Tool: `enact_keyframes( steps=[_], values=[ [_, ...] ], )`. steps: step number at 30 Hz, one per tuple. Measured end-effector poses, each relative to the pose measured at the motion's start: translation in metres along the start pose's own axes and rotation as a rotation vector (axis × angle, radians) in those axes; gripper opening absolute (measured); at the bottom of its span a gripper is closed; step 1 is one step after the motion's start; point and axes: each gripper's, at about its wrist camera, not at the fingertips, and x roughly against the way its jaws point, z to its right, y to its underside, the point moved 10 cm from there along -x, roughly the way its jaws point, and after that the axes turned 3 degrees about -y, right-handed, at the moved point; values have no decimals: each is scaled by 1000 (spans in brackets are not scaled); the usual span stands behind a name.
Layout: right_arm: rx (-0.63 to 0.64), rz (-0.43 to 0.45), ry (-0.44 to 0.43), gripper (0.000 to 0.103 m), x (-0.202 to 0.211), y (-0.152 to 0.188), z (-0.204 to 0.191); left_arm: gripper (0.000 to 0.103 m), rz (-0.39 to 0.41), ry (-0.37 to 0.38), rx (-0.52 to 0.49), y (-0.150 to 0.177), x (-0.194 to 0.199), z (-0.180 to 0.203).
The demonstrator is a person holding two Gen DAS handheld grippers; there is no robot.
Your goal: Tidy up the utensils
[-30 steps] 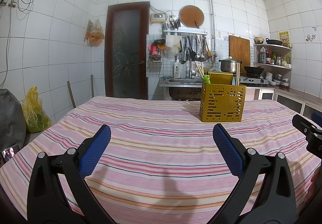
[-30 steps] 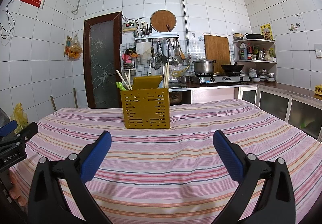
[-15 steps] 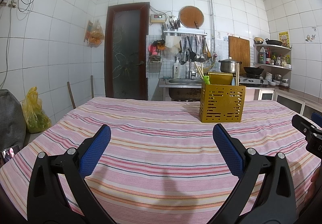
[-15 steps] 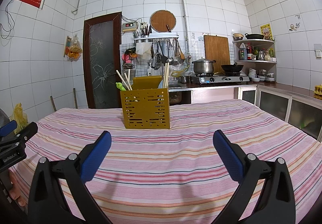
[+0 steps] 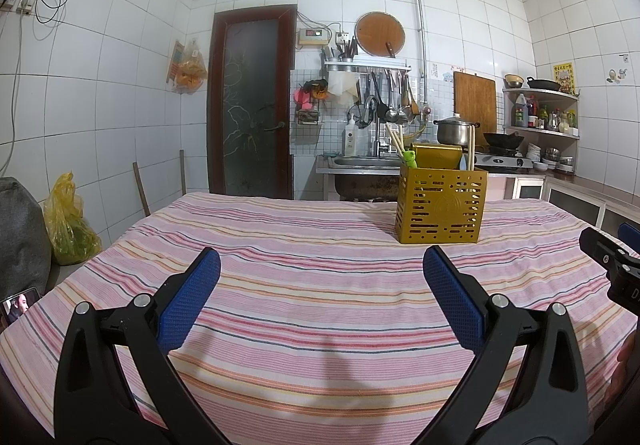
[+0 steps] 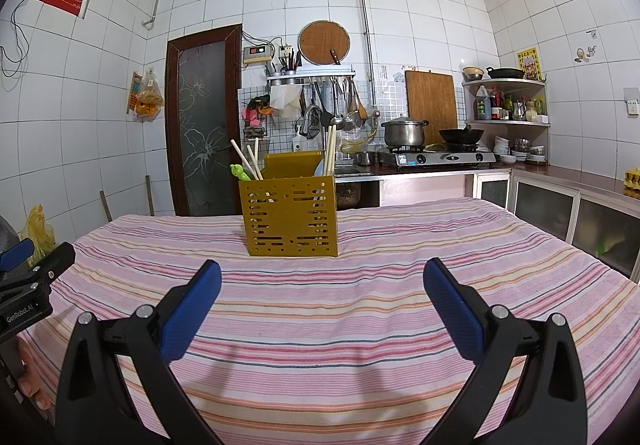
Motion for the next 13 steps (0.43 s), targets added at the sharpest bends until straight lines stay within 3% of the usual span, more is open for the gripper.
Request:
enact_keyframes(
  steps=[13],
  values=[
    [0, 0, 0, 99, 0, 0, 0, 98, -8, 2, 5, 1, 0, 3]
  ],
)
